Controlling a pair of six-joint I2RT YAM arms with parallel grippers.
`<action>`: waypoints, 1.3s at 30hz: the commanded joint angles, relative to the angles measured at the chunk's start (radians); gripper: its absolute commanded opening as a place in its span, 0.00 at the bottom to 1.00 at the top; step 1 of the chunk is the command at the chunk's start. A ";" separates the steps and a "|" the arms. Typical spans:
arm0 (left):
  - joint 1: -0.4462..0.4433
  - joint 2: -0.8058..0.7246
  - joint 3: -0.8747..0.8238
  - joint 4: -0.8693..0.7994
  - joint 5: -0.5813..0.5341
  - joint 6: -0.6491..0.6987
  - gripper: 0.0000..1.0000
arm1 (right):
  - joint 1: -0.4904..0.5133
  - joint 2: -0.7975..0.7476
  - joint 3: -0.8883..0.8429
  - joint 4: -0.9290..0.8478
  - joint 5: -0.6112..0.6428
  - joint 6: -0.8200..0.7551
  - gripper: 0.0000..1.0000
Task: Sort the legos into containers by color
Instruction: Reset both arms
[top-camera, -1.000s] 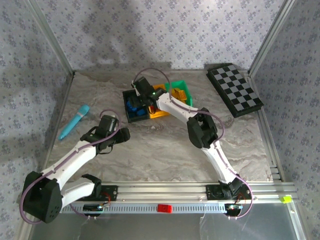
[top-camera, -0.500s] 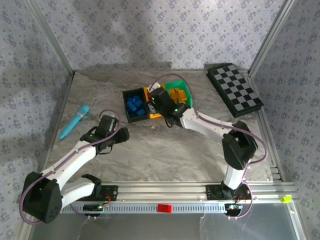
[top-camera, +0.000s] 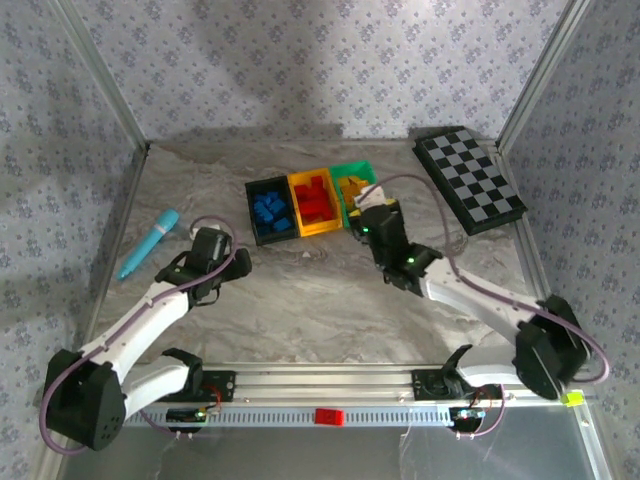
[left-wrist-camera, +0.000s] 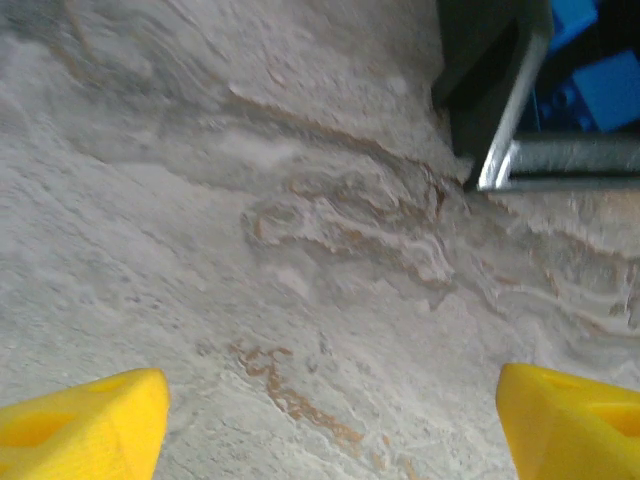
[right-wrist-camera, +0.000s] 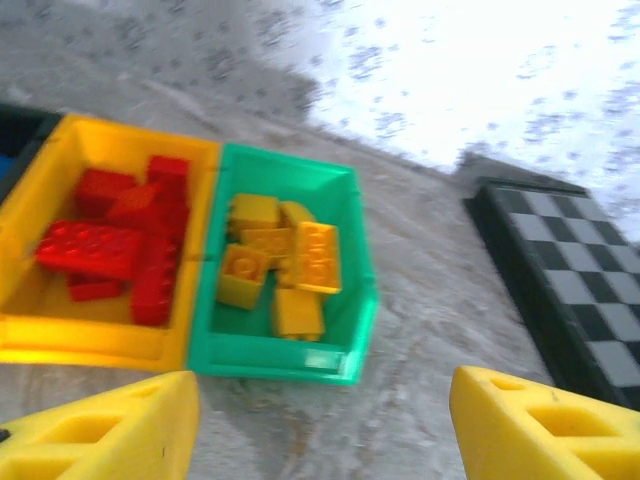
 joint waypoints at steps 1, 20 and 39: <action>0.022 -0.073 0.052 -0.002 -0.089 0.029 0.87 | -0.061 -0.129 -0.049 -0.005 0.055 0.018 0.69; 0.118 -0.202 -0.098 0.128 -0.429 0.160 1.00 | -0.617 -0.287 -0.243 -0.151 -0.071 0.379 1.00; 0.192 -0.089 -0.295 0.627 -0.434 0.412 1.00 | -0.740 -0.014 -0.438 0.468 -0.321 0.036 1.00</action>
